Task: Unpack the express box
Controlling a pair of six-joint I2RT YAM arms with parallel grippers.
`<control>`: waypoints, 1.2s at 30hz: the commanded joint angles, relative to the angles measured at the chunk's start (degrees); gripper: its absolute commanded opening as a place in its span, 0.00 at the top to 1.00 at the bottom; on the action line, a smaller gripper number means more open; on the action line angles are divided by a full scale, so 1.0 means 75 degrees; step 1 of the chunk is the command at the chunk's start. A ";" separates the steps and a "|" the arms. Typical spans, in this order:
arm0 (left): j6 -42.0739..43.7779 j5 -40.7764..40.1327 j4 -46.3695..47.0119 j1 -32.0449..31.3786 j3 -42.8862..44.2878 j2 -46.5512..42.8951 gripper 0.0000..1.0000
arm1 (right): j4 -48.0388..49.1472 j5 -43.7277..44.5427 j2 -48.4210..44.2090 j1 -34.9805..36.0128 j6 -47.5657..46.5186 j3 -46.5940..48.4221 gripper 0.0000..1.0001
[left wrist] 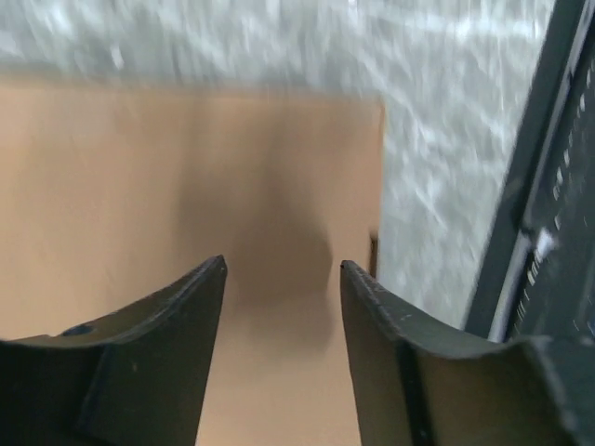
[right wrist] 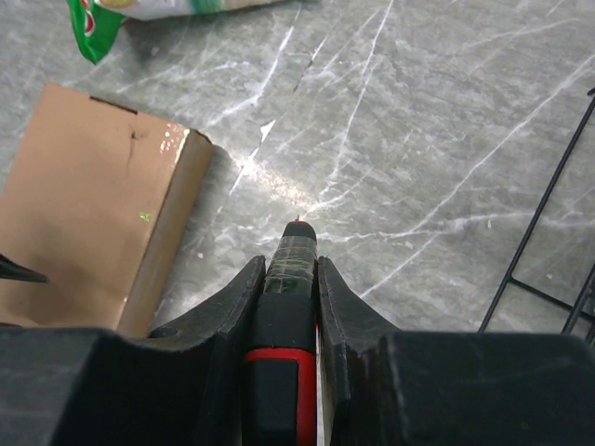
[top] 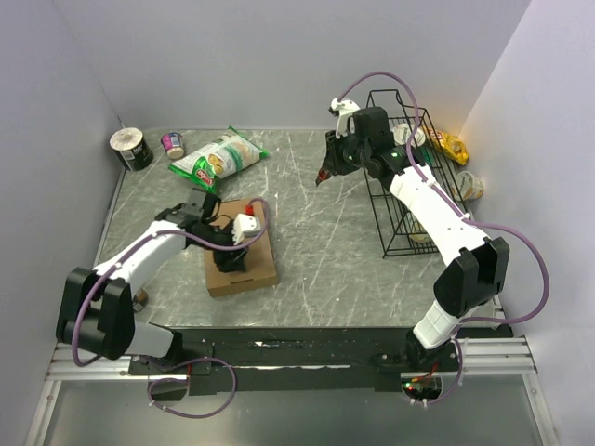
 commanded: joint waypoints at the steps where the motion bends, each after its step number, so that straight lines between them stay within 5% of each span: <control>1: -0.0858 0.0469 0.1519 -0.0245 0.0520 0.0355 0.40 | -0.0076 0.0173 -0.0342 0.0048 -0.0324 0.0203 1.00; 5: -0.1813 0.0446 0.1542 -0.0046 0.1024 -0.0042 0.39 | 0.0016 0.0102 -0.0377 0.0048 -0.0230 0.0168 1.00; 9: -0.3004 0.0070 0.0858 0.1064 0.1294 -0.0628 0.38 | 0.0251 -0.0002 -0.0518 0.0036 -0.0358 -0.0124 1.00; 14: -0.0375 -0.0304 -0.0613 0.2679 0.0804 -0.1003 0.39 | -0.0017 -0.2002 -0.0320 0.0048 -0.1587 0.0131 1.00; 18: 0.1223 -0.0363 -0.1057 0.3446 0.0346 -0.0981 0.49 | 0.0262 -0.1704 -0.0249 0.0141 -0.1367 0.0366 1.00; 28: 0.3042 -0.0351 -0.1435 0.2664 -0.0883 -0.0898 0.55 | 0.0369 -0.0449 -0.0003 0.0071 -0.0546 0.0789 1.00; 36: 0.1990 -0.0105 0.0053 0.0929 -0.0699 -0.0162 0.52 | 0.0392 -0.0097 -0.0096 0.0071 -0.0488 0.0671 1.00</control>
